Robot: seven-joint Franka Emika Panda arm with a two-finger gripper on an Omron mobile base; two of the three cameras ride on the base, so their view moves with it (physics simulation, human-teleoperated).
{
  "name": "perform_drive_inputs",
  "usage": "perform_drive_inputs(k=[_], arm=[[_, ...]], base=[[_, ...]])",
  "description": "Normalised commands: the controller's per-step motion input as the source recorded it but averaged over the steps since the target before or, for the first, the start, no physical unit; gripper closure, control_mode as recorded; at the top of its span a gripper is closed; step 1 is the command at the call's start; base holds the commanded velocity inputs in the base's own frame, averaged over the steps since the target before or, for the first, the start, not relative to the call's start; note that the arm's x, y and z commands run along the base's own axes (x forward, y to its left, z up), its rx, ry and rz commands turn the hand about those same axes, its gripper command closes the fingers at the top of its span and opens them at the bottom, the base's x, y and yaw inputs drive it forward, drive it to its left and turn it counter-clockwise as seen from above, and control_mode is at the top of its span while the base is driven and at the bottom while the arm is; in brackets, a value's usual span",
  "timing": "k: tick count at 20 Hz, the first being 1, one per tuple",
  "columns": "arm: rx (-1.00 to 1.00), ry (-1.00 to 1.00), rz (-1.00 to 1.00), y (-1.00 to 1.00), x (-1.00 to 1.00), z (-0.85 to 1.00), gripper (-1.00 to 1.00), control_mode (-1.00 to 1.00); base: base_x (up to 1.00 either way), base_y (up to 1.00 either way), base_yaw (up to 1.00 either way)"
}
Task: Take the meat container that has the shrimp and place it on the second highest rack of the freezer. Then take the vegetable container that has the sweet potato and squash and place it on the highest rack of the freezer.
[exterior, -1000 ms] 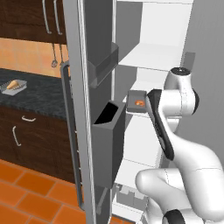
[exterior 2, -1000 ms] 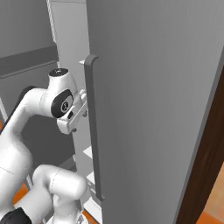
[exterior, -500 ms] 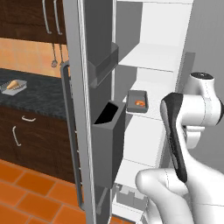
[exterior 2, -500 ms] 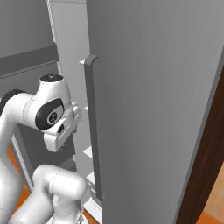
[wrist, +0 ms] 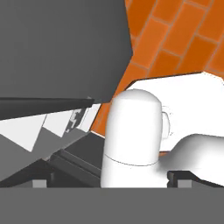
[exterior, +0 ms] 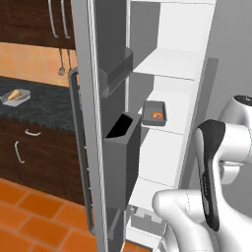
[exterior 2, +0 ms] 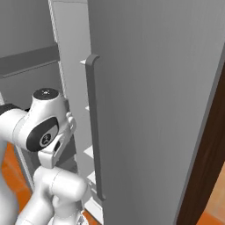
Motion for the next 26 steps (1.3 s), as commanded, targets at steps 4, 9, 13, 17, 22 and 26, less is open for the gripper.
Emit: perform_drive_inputs(k=[4,9,13,17,22,26], arm=[[0.0,0.0,0.0,0.0,0.0,0.0,-1.0,1.0],[0.0,0.0,0.0,0.0,0.0,0.0,-1.0,1.0],[0.0,0.0,0.0,0.0,0.0,0.0,-1.0,1.0],[0.0,0.0,0.0,0.0,0.0,0.0,-1.0,1.0],[0.0,0.0,0.0,0.0,0.0,0.0,-1.0,1.0],[0.0,0.0,0.0,0.0,0.0,0.0,-1.0,1.0]], base=[[-1.0,0.0,0.09],[-0.9,0.44,0.41],[-0.57,0.67,0.79],[-0.15,0.22,0.99],[-0.06,0.2,0.99],[0.92,-0.03,0.66]])
